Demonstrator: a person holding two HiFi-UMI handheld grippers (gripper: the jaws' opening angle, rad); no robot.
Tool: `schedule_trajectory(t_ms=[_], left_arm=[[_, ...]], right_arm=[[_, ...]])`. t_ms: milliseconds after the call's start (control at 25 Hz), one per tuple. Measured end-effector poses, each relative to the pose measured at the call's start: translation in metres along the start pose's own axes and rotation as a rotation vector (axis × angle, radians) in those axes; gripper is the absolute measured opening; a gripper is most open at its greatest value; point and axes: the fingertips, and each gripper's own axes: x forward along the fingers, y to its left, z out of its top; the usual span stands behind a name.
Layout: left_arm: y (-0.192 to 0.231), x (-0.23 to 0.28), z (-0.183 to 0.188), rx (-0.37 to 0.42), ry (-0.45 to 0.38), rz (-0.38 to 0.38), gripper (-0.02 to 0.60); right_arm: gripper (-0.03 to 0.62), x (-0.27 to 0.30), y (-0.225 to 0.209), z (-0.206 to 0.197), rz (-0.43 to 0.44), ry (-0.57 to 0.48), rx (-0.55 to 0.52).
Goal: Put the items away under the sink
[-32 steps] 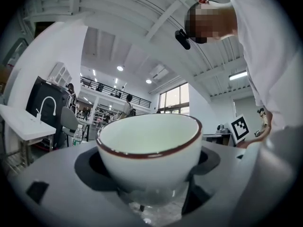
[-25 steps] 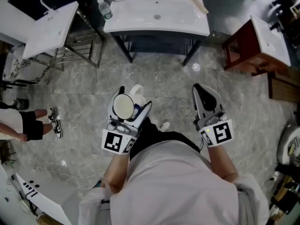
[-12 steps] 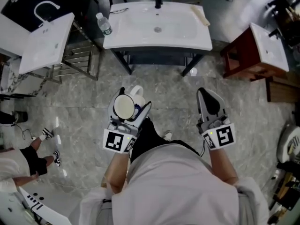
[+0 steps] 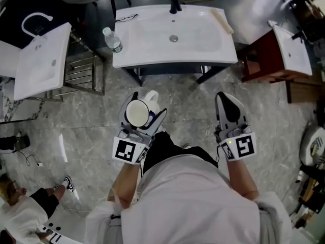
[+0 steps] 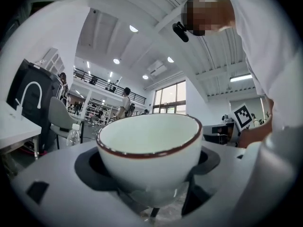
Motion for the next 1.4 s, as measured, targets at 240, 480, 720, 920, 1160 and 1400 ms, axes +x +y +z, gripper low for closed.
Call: schedule_trajectory(t_ms=[240,480,720,920,1160,1400], left_arm=[[0.017,0.027,-0.008,-0.018,0.01,-0.079,0.407],[0.019,0.053,-0.016,-0.046,0.034,-0.089,0.407],[0.007,0.082,-0.036,-0.015,0.014,-0.058,0.407],[0.003,0.104,-0.074,0.062,-0.006,-0.024,0.407],[0.019,0.111,-0.157,0.096,0.024,0.043,0.407],[0.034,0.122,-0.245,0.13,0.059,0.055,0.407]], right_arm=[[0.041,0.015,-0.005,0.0,-0.059,0.026,-0.015],[0.041,0.028,-0.029,-0.005,-0.071,0.034,0.0],[0.041,0.039,-0.067,-0.034,-0.019,-0.011,0.0],[0.041,0.042,-0.108,-0.09,-0.011,-0.013,-0.01],[0.041,0.053,-0.124,-0.16,0.035,-0.019,-0.001],[0.041,0.064,-0.125,-0.226,0.072,-0.027,-0.011]])
